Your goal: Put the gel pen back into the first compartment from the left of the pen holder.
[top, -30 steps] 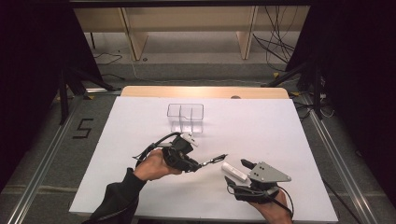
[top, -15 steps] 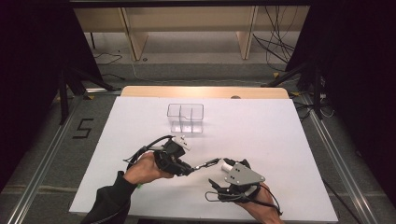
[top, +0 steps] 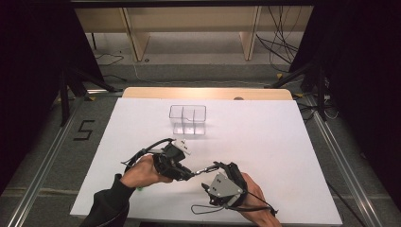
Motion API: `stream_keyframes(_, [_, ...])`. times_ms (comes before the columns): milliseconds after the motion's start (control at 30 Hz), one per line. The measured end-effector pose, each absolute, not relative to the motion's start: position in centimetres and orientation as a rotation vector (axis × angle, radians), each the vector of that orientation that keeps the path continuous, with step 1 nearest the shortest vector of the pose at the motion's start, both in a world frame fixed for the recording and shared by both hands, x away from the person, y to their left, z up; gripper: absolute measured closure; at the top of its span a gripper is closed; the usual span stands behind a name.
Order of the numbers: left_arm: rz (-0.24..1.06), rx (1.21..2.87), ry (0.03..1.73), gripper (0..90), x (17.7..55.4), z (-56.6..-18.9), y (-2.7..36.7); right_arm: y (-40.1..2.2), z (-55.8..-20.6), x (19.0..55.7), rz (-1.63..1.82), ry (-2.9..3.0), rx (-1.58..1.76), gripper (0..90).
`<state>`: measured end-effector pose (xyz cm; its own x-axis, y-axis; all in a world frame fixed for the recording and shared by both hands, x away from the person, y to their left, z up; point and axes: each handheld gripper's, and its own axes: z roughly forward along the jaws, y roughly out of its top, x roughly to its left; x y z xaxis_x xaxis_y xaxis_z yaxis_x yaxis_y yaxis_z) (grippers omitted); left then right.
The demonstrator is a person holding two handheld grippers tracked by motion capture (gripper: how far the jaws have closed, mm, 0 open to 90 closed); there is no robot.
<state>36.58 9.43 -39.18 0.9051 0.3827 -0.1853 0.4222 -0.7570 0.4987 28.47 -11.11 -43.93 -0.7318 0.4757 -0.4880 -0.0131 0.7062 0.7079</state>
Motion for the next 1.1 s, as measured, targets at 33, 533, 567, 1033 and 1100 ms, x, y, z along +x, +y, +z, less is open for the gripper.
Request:
stream_keyframes(33, [-0.100,2.520,0.578,79.8,36.6,-39.1,9.5,-10.9,-44.0,28.5,0.925,2.233,0.339,27.4])
stream_keyframes(533, [-0.151,2.541,0.566,79.7,36.4,-39.0,9.6,-8.7,-45.4,27.8,0.700,2.143,0.124,40.6])
stream_keyframes(567, [-0.151,2.540,0.567,79.8,36.4,-39.0,9.5,-8.6,-45.5,27.8,0.705,2.133,0.129,41.5])
stream_keyframes(1033, [-0.169,2.557,0.561,79.7,36.3,-39.1,9.4,-7.7,-46.4,27.5,0.575,2.076,-0.006,54.5])
stream_keyframes(1100, [-0.173,2.558,0.562,79.8,36.3,-39.1,9.4,-7.6,-46.7,27.3,0.550,2.070,-0.018,56.5])
